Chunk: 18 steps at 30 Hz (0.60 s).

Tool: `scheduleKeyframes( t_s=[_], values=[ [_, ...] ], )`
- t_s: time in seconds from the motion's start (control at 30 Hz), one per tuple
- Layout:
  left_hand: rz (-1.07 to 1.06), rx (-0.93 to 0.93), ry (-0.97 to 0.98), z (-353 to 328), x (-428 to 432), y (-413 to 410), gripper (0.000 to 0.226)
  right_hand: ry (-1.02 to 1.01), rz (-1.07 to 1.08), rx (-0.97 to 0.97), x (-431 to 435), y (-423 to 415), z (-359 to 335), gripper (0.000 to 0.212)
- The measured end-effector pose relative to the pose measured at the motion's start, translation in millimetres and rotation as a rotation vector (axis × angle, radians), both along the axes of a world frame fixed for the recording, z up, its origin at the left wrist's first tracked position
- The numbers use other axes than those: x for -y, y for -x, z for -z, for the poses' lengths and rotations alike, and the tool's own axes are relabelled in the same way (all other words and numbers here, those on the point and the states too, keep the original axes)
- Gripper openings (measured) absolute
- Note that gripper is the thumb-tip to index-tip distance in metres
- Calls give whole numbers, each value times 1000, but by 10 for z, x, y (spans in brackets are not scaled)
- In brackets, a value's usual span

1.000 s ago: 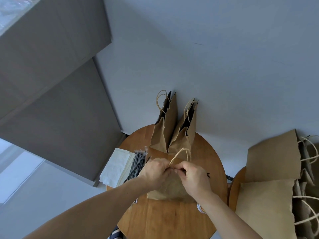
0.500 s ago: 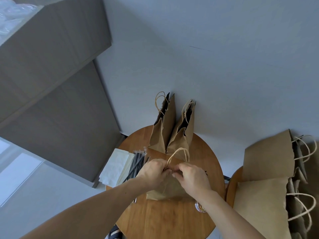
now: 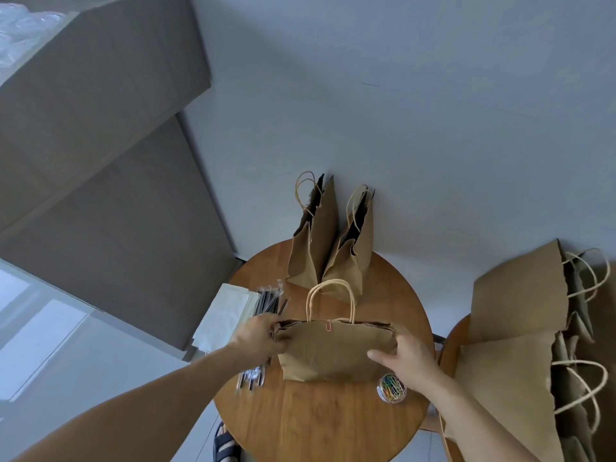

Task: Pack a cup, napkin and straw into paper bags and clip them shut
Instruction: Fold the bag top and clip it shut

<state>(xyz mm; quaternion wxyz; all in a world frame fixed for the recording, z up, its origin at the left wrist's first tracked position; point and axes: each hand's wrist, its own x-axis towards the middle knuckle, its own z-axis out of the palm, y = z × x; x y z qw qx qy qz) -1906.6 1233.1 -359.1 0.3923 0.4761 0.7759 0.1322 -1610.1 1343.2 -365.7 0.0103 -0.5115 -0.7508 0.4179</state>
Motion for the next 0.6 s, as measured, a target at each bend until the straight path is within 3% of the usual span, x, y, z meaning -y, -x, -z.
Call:
scheduleKeyframes(
  t_s=[0.1,0.2,0.33,0.43,0.6],
  values=[
    [-59,20,-55,46,61,-19,11,-53,92,-10,-19,92,54,10],
    [-149,28,-84,-54,126,11,12,-148,105,-20,-4,163,-50,20],
    [-283,88,-147,-340,228,108,13,-163,152,-182,72,319,-384,5],
    [-366,208,-264,-667,355,215,8,-157,190,-346,162,482,-694,2],
    [-502,441,-411,-1195,704,455,10,-233,213,-450,364,887,-1182,5]
  ],
)
